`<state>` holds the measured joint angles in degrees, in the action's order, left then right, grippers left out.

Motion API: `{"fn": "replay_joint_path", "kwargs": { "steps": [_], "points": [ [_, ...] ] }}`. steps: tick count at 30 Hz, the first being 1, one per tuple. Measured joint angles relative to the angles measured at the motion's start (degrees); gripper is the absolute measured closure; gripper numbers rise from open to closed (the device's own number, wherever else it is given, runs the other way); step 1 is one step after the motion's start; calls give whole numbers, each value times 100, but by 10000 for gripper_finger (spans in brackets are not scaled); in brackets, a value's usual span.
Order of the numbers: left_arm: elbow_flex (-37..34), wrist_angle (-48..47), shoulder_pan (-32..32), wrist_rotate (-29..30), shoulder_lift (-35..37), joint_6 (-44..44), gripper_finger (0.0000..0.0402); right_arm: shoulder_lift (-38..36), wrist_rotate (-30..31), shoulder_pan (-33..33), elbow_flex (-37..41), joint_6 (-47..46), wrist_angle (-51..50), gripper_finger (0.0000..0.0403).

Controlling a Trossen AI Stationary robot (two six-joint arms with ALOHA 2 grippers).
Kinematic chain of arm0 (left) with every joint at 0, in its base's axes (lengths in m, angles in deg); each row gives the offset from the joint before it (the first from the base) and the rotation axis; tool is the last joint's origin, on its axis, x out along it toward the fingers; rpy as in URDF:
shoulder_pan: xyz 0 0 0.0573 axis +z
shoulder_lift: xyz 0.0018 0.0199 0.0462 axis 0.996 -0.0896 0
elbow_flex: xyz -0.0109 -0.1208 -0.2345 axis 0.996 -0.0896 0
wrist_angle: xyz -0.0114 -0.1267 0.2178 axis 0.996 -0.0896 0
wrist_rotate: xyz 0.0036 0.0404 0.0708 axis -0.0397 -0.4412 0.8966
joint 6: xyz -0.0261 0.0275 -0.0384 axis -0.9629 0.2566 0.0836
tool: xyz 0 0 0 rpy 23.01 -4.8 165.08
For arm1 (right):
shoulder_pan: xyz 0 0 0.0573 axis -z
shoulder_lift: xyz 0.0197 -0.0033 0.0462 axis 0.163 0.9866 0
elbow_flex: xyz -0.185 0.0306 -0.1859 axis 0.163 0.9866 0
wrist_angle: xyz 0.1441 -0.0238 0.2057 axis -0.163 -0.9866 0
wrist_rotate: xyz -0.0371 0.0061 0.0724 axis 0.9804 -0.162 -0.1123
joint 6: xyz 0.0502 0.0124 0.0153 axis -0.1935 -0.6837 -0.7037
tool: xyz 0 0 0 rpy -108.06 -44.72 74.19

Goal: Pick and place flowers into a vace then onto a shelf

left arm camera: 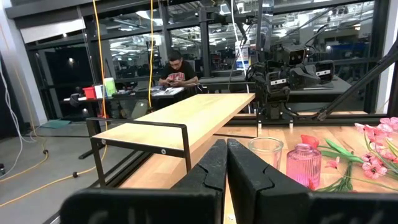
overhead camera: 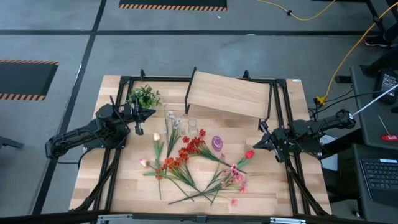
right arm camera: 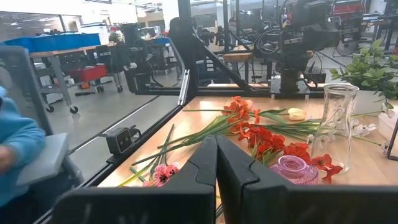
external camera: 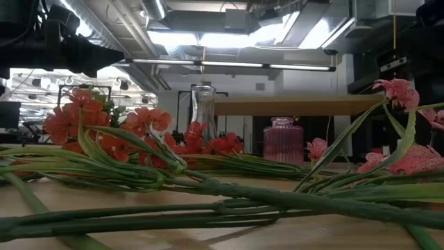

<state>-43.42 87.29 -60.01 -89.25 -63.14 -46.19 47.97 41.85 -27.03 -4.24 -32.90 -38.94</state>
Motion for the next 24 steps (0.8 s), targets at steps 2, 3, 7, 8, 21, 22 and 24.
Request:
{"fn": "replay_joint_path", "kwargs": {
  "steps": [2, 3, 7, 8, 21, 22, 24],
  "points": [
    [-1, 0, 1, 0, 1, 0, 396, 2, 0, 0, 0, -1, 0, 398],
    [1, 0, 0, -1, -1, 0, 396, 2, 0, 0, 0, 5, -2, 398],
    [1, 0, 1, -2, 1, 0, 396, 1, 0, 0, 0, 0, 0, 398],
    [1, 0, -1, 0, -1, 0, 396, 2, 0, 0, 0, 4, -2, 398],
    [1, 0, -1, 0, -1, 0, 395, 1, 0, 0, 0, 79, 0, 398],
    [-2, 0, -1, 0, -2, 0, 395, 0, 0, 0, 0, 192, 0, 398],
    [-1, 0, 0, -1, 0, 0, 396, 0, 0, 0, 0, 343, 12, 398]
  ]
}}
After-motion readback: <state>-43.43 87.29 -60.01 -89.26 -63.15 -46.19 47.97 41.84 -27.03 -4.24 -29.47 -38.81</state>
